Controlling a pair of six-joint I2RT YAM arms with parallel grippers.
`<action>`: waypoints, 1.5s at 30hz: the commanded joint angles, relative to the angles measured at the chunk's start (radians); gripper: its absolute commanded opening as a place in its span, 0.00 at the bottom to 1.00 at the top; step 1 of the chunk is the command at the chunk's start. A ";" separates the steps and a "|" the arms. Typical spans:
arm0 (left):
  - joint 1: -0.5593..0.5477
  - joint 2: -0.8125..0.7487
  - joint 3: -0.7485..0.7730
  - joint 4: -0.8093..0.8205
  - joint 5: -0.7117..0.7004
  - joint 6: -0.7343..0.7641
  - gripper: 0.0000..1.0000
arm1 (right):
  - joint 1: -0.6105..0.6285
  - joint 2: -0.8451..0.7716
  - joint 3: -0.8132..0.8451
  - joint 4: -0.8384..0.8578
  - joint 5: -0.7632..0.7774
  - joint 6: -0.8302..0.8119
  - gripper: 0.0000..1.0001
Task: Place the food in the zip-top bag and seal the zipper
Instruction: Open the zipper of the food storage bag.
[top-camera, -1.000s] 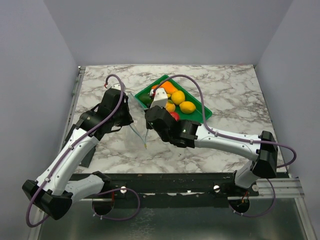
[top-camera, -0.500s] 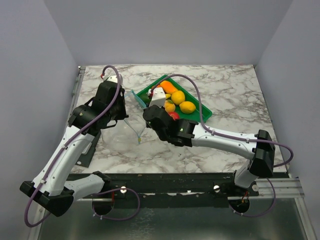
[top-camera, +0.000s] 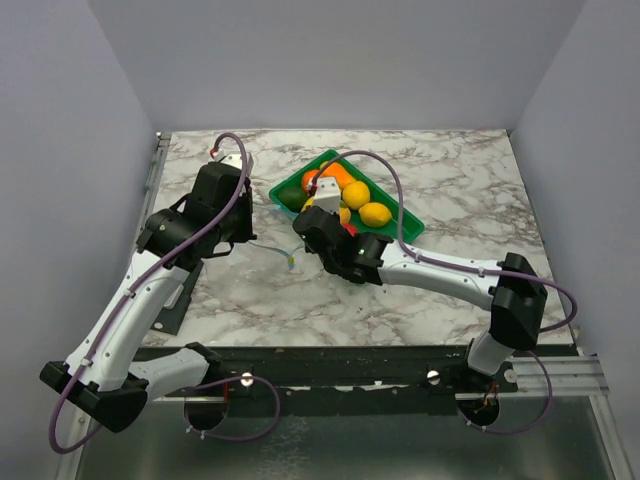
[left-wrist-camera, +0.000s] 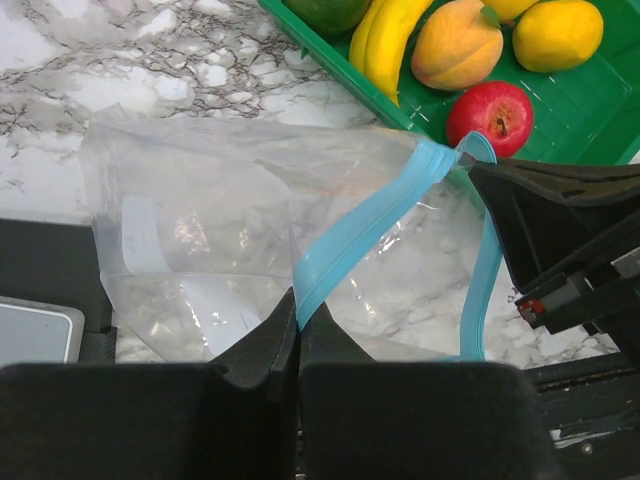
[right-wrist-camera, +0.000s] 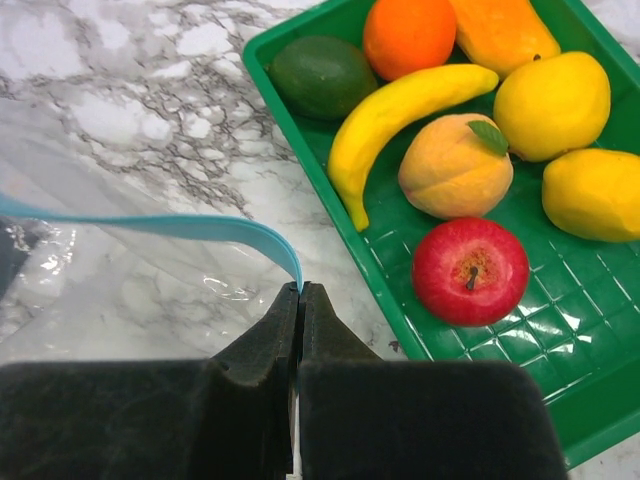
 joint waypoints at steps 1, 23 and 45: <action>-0.001 -0.022 0.008 -0.032 0.039 0.040 0.00 | -0.014 0.020 -0.036 -0.002 0.006 0.029 0.01; -0.001 0.023 -0.068 0.023 -0.051 0.054 0.00 | -0.042 -0.019 -0.070 0.079 -0.160 0.017 0.01; -0.001 0.082 -0.119 0.098 -0.223 0.047 0.00 | -0.042 -0.205 -0.006 -0.049 -0.197 -0.053 0.57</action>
